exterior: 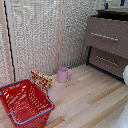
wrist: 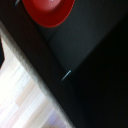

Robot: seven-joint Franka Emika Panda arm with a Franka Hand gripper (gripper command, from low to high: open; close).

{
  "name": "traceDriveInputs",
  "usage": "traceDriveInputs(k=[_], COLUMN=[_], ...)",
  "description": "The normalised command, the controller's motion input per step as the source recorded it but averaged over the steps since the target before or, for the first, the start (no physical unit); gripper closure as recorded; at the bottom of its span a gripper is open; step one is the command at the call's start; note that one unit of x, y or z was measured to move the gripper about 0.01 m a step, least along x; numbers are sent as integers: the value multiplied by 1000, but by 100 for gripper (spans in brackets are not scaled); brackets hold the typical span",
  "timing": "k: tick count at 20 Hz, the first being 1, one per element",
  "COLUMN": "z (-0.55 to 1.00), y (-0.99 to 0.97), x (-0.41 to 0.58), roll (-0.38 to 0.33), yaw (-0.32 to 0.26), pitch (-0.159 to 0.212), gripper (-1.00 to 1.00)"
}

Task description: Transport the gripper mindfully toward the orange-red bowl and clasp it to elevate with ease. Ensure your robot's arm aligns efficiently with the top drawer's opening. Carefully slide the orange-red bowl into the designated spot with precision. After confirmation, withdraw the gripper gently. Close the drawer smoothly by transitioning the gripper to its handle.

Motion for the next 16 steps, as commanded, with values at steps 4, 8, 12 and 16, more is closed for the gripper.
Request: traceDriveInputs(k=[4, 8, 12, 16], z=[0, 0, -33, -321], y=[129, 61, 10, 236], x=[-147, -209, -209, -32], roll=[-335, -320, -317, -259], yaw=[128, 166, 192, 159], pitch=[65, 162, 201, 194], gripper=[-100, -100, -100, -100])
